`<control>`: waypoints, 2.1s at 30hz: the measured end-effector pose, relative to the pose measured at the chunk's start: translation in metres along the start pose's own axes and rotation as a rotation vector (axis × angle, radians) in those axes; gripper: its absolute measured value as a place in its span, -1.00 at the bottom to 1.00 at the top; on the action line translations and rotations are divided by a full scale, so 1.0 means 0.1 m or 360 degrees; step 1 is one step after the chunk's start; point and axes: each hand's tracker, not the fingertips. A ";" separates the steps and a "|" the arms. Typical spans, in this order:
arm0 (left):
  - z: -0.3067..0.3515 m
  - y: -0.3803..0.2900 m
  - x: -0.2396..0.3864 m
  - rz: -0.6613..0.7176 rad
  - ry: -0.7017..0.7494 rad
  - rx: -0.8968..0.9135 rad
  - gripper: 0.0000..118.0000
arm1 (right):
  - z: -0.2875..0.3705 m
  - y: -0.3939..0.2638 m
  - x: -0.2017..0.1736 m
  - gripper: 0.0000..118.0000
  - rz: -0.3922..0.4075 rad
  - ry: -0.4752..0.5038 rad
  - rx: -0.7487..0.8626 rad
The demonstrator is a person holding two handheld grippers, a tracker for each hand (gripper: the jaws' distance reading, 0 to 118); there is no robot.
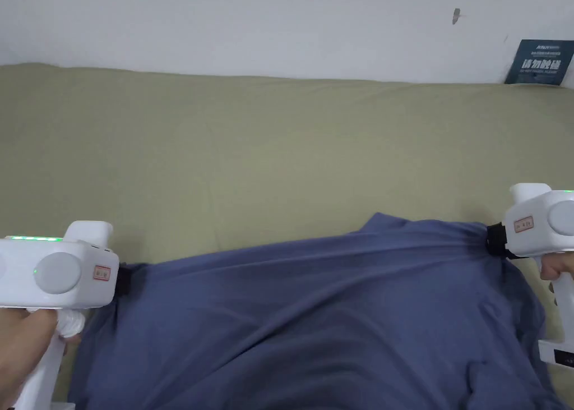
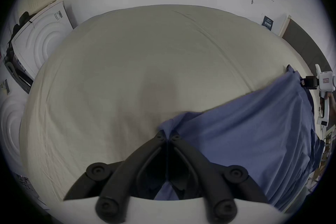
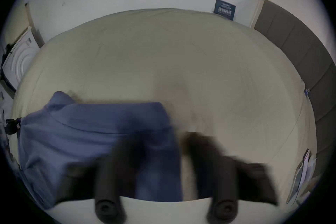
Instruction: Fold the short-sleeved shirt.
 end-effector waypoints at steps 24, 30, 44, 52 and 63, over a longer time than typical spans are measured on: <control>3.49 0.59 0.02 -0.0018 0.0015 0.0749 -1.00 | 3.85 0.08 0.28 -0.99 0.0042 0.0023 0.0859; 3.82 0.89 0.07 0.0015 0.0049 0.0839 -0.99 | 4.25 0.36 0.23 -0.99 0.0036 -0.0010 0.0974; 3.80 2.03 0.33 0.0113 0.0230 0.0950 -1.00 | 4.18 1.55 0.13 -0.99 0.0026 -0.0148 0.1110; 3.61 2.77 0.47 0.0118 0.0288 0.1031 -0.99 | 4.03 2.38 0.09 -0.99 0.0054 -0.0232 0.1195; 2.81 3.13 0.44 0.0159 0.0340 0.1035 -0.99 | 3.31 2.74 -0.07 -0.99 0.0051 -0.0229 0.1206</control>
